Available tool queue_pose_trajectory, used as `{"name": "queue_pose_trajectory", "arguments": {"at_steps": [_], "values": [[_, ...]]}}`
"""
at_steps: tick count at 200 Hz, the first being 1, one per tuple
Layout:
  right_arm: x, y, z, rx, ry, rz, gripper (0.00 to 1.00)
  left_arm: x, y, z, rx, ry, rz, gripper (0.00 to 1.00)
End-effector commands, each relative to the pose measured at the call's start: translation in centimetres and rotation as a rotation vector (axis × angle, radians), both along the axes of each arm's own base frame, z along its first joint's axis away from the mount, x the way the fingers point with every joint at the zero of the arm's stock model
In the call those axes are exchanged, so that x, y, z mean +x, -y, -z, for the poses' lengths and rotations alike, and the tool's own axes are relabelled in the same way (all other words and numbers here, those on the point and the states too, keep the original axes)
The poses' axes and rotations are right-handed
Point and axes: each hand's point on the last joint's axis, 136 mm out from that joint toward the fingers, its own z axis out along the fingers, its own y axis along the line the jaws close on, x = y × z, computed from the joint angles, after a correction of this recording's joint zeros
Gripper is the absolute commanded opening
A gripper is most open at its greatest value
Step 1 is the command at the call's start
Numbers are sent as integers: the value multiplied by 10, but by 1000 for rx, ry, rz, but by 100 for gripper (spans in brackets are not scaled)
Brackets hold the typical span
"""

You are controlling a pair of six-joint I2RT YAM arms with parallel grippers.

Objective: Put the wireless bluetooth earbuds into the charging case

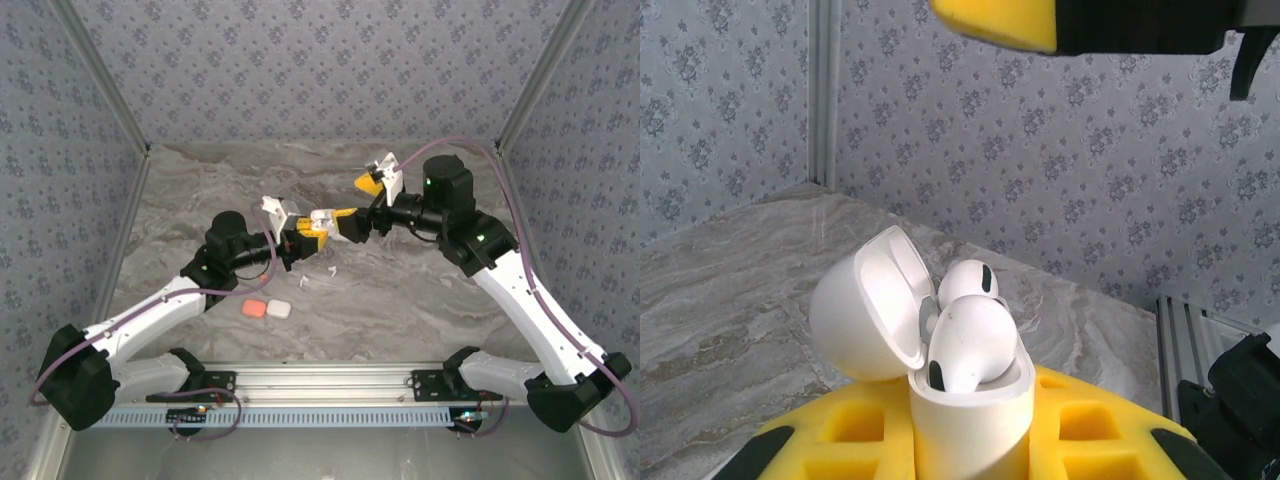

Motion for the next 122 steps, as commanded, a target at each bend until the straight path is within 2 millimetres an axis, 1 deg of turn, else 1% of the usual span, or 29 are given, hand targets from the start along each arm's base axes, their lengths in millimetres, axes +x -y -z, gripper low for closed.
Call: {"name": "queue_pose_trajectory", "arguments": {"at_steps": [1, 17, 32, 59, 97, 122], "values": [[-15, -9, 11, 60, -177, -127, 100, -8, 2, -35, -67, 92, 35, 0], [-18, -15, 16, 73, -234, -175, 100, -8, 2, -35, -65, 90, 36, 0], [-16, -19, 23, 76, -281, -192, 100, -8, 2, -34, -64, 88, 35, 0], [-13, -25, 32, 70, -334, -208, 100, -8, 2, -33, -64, 86, 35, 0], [-17, -34, 43, 40, -397, -253, 100, -8, 2, -33, -63, 85, 34, 0], [-21, -36, 42, 45, -401, -280, 100, -7, 2, -32, -59, 80, 30, 0]]}}
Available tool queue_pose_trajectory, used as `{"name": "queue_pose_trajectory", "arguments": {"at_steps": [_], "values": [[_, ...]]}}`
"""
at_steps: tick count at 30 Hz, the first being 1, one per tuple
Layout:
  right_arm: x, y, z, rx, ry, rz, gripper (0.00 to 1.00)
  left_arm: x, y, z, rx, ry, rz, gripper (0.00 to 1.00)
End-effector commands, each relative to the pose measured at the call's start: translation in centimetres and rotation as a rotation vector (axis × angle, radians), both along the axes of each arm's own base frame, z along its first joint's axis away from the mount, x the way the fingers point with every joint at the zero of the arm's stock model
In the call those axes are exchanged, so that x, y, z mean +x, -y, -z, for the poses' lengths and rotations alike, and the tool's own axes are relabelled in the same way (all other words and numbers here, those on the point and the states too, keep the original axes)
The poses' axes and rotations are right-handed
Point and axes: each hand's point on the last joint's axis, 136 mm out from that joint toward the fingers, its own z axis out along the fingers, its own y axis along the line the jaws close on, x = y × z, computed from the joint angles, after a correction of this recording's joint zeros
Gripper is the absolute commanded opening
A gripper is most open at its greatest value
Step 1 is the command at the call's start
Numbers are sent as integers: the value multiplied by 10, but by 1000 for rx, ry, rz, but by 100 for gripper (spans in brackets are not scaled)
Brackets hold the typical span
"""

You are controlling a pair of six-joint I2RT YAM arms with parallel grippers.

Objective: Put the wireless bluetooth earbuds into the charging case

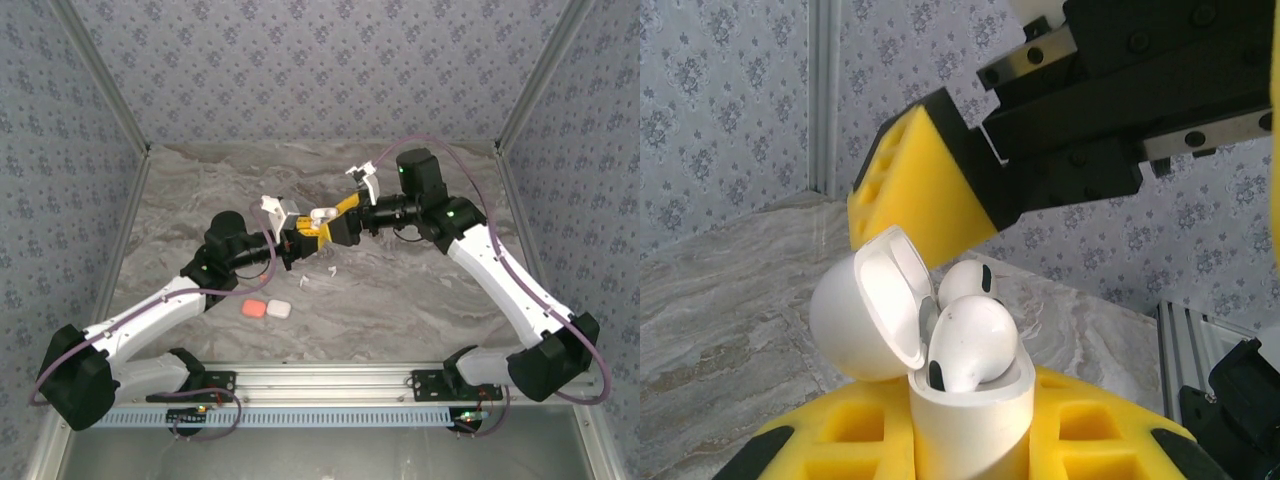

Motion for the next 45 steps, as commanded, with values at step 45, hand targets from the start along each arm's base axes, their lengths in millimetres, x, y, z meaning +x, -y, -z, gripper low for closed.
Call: {"name": "queue_pose_trajectory", "arguments": {"at_steps": [45], "values": [[40, 91, 36, -110, 43, 550, 100, 60, -34, 51, 79, -174, -235, 0]]}}
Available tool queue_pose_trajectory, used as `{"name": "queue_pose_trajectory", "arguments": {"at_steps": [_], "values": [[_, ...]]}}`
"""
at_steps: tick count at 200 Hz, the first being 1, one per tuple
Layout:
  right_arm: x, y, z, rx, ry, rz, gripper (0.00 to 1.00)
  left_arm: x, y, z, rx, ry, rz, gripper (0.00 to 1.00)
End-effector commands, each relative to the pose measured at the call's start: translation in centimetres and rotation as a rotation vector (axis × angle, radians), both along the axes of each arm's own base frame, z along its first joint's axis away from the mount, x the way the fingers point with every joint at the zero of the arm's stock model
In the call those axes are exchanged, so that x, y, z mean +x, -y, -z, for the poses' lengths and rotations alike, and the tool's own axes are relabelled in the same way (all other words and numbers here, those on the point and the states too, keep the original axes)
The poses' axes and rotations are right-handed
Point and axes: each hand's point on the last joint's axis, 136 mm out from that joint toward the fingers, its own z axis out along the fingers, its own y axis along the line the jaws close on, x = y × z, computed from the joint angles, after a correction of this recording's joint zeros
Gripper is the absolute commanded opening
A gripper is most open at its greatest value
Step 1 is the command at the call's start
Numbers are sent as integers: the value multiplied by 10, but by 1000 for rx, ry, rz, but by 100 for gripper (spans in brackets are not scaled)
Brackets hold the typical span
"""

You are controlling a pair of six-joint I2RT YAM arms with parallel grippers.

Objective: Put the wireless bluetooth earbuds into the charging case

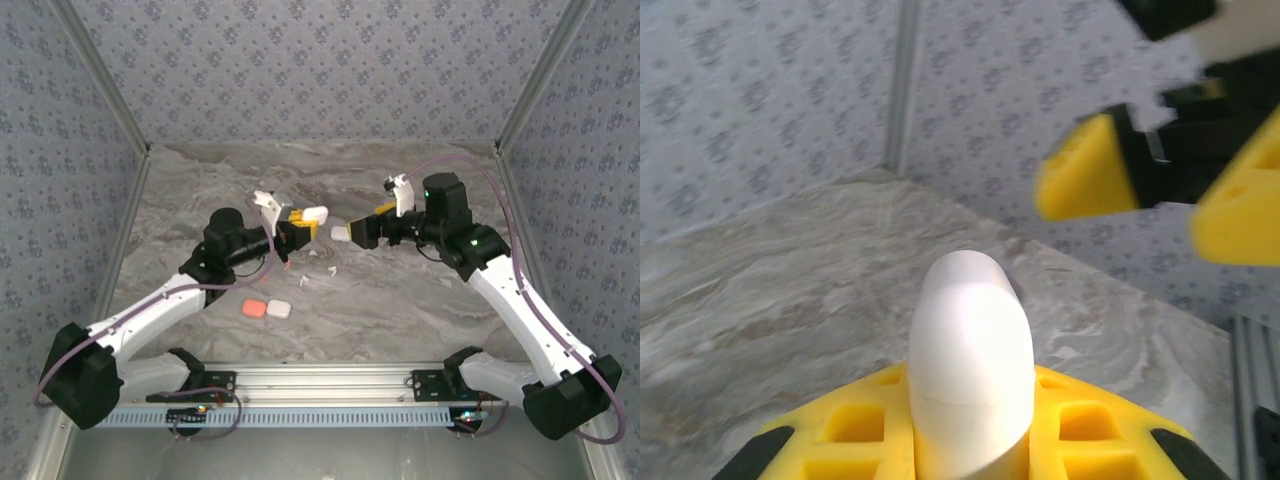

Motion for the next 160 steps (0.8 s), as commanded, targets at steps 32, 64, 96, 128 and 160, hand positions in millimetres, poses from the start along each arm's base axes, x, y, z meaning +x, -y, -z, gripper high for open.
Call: {"name": "queue_pose_trajectory", "arguments": {"at_steps": [32, 64, 96, 128, 160], "values": [[18, 43, 13, 128, -63, 242, 100, 57, -27, 95, 116, -349, -151, 0], [15, 52, 22, 122, -91, 271, 100, 85, -26, 143, 119, -531, -171, 0], [12, 56, 28, 108, -113, 287, 100, 105, -12, 177, 118, -682, -168, 0], [11, 60, 28, 97, -114, 305, 100, 116, 0, 204, 122, -781, -174, 0], [10, 61, 30, 94, -122, 307, 100, 122, 8, 224, 125, -856, -169, 2]]}}
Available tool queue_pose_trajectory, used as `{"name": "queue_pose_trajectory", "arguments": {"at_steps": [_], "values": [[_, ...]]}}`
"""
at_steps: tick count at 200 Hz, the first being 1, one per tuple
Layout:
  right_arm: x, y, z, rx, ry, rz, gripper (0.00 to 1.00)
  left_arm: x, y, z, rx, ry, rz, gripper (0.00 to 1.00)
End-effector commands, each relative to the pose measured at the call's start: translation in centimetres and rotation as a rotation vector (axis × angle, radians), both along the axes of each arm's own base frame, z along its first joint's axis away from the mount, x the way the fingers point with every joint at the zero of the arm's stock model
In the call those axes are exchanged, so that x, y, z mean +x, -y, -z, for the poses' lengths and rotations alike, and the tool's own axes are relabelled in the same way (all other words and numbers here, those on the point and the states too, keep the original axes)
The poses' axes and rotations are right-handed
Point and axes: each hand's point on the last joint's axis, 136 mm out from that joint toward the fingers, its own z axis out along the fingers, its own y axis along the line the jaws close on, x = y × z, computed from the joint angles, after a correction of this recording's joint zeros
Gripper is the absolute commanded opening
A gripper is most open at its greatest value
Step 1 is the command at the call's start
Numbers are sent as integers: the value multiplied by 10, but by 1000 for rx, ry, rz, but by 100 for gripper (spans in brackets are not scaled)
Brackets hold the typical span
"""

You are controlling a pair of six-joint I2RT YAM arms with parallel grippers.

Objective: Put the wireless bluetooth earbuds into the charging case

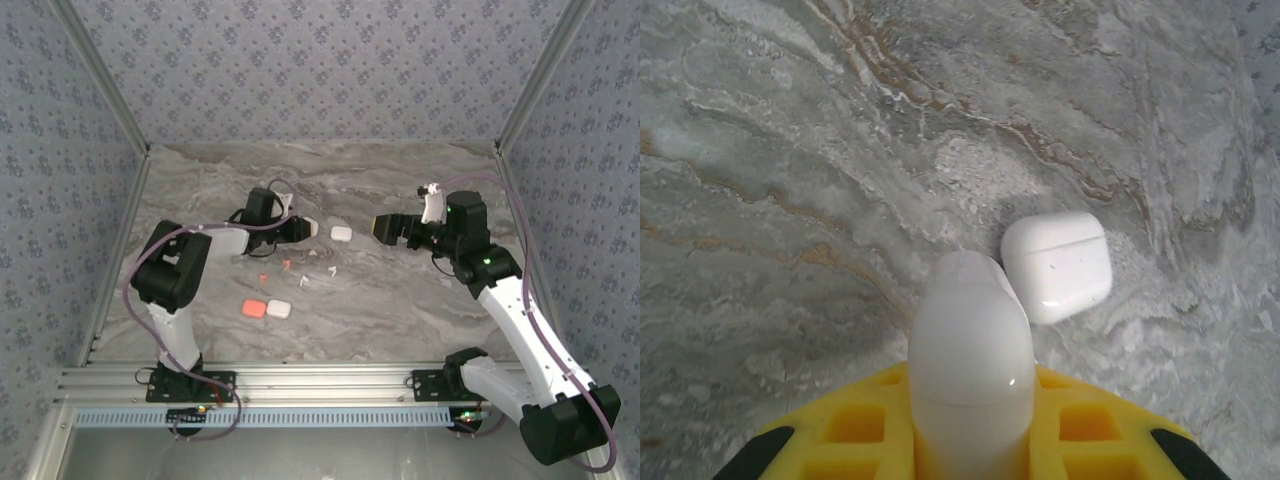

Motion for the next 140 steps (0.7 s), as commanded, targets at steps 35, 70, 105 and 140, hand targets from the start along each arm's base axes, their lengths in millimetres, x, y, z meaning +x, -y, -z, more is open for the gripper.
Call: {"name": "queue_pose_trajectory", "arguments": {"at_steps": [35, 70, 105, 140], "values": [[-3, 6, 1, -3, -12, 26, 100, 5, 14, 15, -29, -102, -10, 24], [-3, 6, -1, -19, -6, 22, 100, 5, 10, 22, -1, -111, -23, 40], [-3, 8, 0, -25, -10, 26, 100, 8, -1, 22, 51, -93, -57, 46], [-6, 2, -2, -34, 6, -13, 100, 11, -13, 1, 67, -34, -91, 49]]}}
